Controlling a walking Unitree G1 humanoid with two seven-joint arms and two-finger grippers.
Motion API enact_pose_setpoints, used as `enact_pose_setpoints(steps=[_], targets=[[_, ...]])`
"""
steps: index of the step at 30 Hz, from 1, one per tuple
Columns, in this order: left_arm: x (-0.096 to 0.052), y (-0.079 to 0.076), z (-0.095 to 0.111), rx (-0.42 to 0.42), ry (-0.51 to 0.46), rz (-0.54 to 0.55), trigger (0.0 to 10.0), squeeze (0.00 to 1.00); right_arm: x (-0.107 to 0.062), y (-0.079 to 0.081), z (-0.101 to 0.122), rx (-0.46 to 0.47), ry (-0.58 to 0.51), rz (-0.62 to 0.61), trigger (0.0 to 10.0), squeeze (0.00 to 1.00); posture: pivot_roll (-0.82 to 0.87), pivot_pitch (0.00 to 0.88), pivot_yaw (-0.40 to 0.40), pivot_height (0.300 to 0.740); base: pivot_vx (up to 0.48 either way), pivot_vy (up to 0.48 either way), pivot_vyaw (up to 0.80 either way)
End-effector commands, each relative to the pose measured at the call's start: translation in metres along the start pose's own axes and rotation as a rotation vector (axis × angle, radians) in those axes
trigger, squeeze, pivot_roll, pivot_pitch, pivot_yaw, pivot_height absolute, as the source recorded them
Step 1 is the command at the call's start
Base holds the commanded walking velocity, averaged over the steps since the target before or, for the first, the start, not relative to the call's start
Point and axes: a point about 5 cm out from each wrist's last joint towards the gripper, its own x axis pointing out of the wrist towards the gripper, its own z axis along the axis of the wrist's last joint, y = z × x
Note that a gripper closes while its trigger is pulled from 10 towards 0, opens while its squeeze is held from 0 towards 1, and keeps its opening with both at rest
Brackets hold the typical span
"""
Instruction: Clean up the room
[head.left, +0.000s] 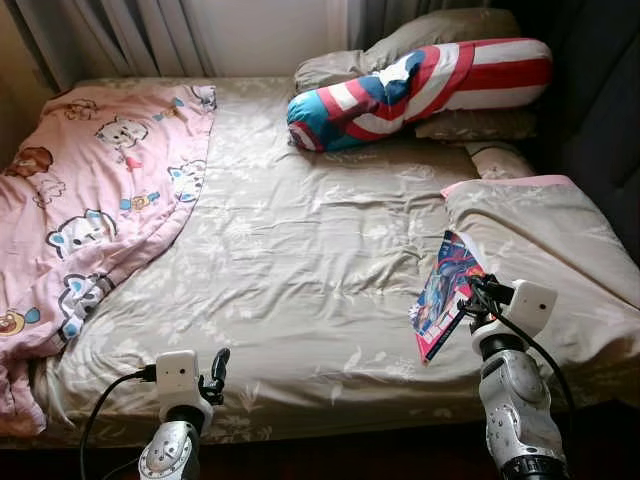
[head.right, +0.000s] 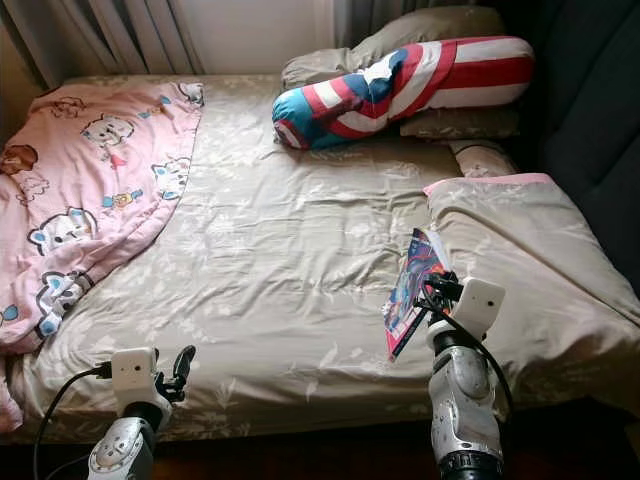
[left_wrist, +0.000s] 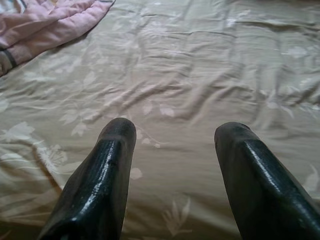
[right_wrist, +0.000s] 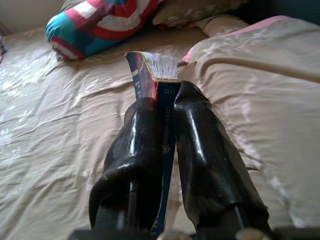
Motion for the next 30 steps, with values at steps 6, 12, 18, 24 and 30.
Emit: enact_pose_setpoints(steps=[6,12,18,24,30], targets=[[-0.0040,0.0036,-0.0022,-0.004,0.008,0.016,10.0,0.00,0.0024,0.0072,0.0036,-0.009,-0.017,0.029,10.0,0.00,-0.03,0.152,-0.026,0.740,0.259,0.000,0.00],[-0.0042,0.0040,-0.0025,0.008,0.009,0.017,10.0,0.00,0.0018,0.0090,0.0023,-0.016,-0.011,0.040,10.0,0.00,-0.03,0.154,-0.026,0.740,0.086,0.000,0.00],[-0.0051,0.0048,-0.0028,0.012,0.011,0.019,10.0,0.00,0.0010,0.0083,0.0010,-0.020,-0.008,0.039,10.0,0.00,-0.02,0.156,-0.025,0.740,0.000,0.000,0.00],[-0.0048,0.0038,-0.0003,0.017,0.002,0.013,10.0,0.00,0.0014,0.0084,0.0014,-0.022,-0.011,0.035,10.0,0.00,-0.02,0.159,-0.026,0.740,0.000,0.000,0.00],[-0.0038,0.0011,0.0048,0.025,-0.019,-0.003,10.0,0.00,0.0014,0.0075,0.0005,-0.021,-0.010,0.023,10.0,0.00,-0.02,0.159,-0.024,0.740,0.000,0.000,0.00]])
